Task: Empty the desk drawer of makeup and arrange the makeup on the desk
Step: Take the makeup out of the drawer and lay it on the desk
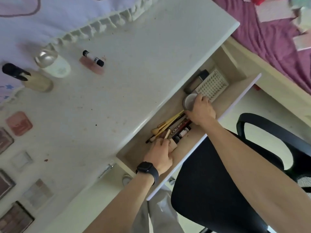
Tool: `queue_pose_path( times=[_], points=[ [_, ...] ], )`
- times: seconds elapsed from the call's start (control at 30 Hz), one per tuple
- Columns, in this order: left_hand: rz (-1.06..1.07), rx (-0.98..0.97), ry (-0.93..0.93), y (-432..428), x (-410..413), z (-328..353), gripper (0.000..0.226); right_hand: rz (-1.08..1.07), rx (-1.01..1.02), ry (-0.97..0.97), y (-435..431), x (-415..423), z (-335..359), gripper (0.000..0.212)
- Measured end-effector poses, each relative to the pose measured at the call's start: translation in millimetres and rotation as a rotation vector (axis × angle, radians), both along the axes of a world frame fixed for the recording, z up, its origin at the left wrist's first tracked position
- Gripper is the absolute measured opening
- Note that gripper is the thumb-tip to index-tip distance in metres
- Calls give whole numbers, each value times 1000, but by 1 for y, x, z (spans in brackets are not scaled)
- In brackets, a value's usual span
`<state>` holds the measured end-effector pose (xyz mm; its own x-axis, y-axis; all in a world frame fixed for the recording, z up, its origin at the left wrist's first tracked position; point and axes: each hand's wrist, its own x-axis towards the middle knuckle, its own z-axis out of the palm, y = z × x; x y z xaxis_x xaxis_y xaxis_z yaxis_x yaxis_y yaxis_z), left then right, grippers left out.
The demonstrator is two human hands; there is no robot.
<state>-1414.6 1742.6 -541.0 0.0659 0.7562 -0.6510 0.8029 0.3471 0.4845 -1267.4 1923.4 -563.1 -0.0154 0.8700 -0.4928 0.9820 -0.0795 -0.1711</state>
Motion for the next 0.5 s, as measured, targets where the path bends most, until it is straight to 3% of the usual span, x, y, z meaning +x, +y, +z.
queue_pose_path(
  times=[0.13, 0.27, 0.37, 0.5],
  points=[
    [214, 11, -171, 19, -3, 14, 40, -18, 90, 68, -4, 7, 17, 75],
    [694, -62, -593, 47, 2, 48, 48, -58, 122, 378, -38, 25, 63, 70],
    [750, -77, -693, 66, 1, 62, 58, -4, 90, 563, -75, 34, 97, 73],
    [690, 21, -652, 66, -7, 70, 32, 37, 43, 664, -104, 40, 112, 71]
  ],
)
